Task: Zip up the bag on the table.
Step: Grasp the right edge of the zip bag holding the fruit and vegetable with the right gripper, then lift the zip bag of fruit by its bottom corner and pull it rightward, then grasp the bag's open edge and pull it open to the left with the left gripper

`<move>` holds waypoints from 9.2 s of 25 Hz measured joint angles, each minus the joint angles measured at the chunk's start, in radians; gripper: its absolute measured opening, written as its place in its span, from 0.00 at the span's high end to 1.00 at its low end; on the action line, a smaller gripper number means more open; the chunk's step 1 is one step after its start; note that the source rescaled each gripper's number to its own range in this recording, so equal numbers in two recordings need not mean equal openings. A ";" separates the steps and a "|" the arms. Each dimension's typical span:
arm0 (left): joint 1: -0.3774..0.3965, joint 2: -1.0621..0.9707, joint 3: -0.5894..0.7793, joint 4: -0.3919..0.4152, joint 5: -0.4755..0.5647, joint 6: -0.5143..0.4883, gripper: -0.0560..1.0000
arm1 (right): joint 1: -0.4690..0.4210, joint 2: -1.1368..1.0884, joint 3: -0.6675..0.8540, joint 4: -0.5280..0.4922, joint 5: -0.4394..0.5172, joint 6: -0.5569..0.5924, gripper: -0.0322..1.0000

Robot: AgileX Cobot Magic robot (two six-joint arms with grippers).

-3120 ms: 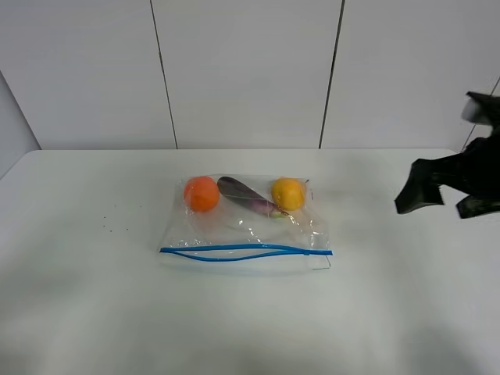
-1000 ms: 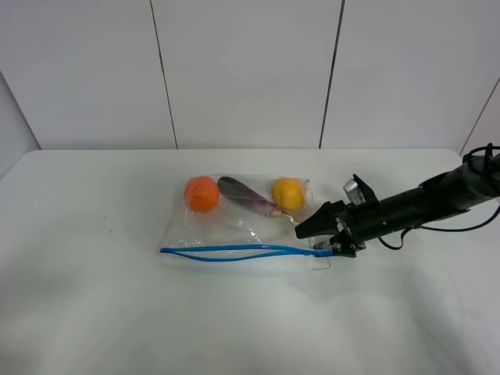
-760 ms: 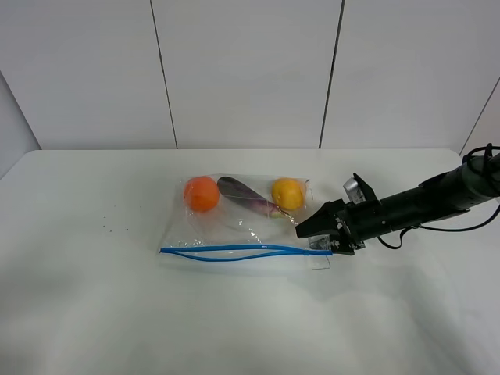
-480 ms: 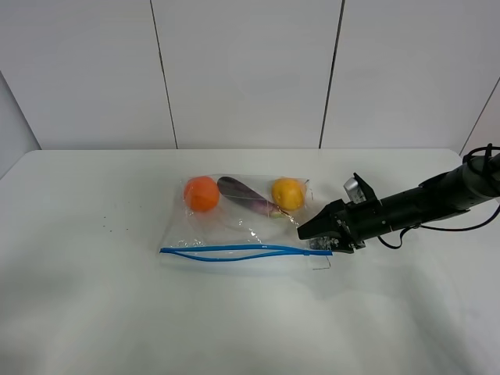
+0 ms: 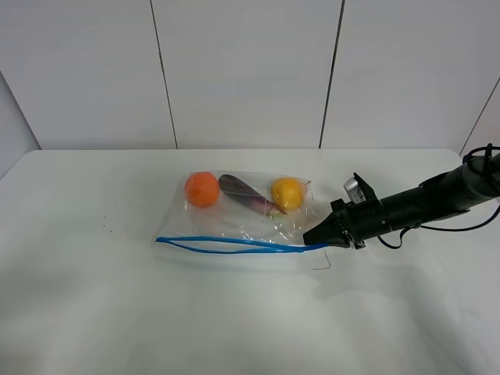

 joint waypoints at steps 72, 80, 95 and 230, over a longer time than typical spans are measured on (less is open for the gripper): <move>0.000 0.697 -0.371 0.106 -0.425 0.340 0.00 | 0.001 -0.093 0.000 0.144 0.122 0.348 0.97; 0.000 0.930 -0.372 0.132 -1.075 0.983 0.00 | 0.001 -0.093 0.000 0.143 0.122 0.348 0.97; -0.425 1.249 -0.347 0.127 -1.669 1.310 0.00 | 0.001 -0.093 0.000 0.141 0.122 0.348 0.97; -0.368 2.038 -0.130 -0.028 -2.221 1.316 0.95 | 0.007 -0.093 -0.001 0.137 0.115 0.348 0.97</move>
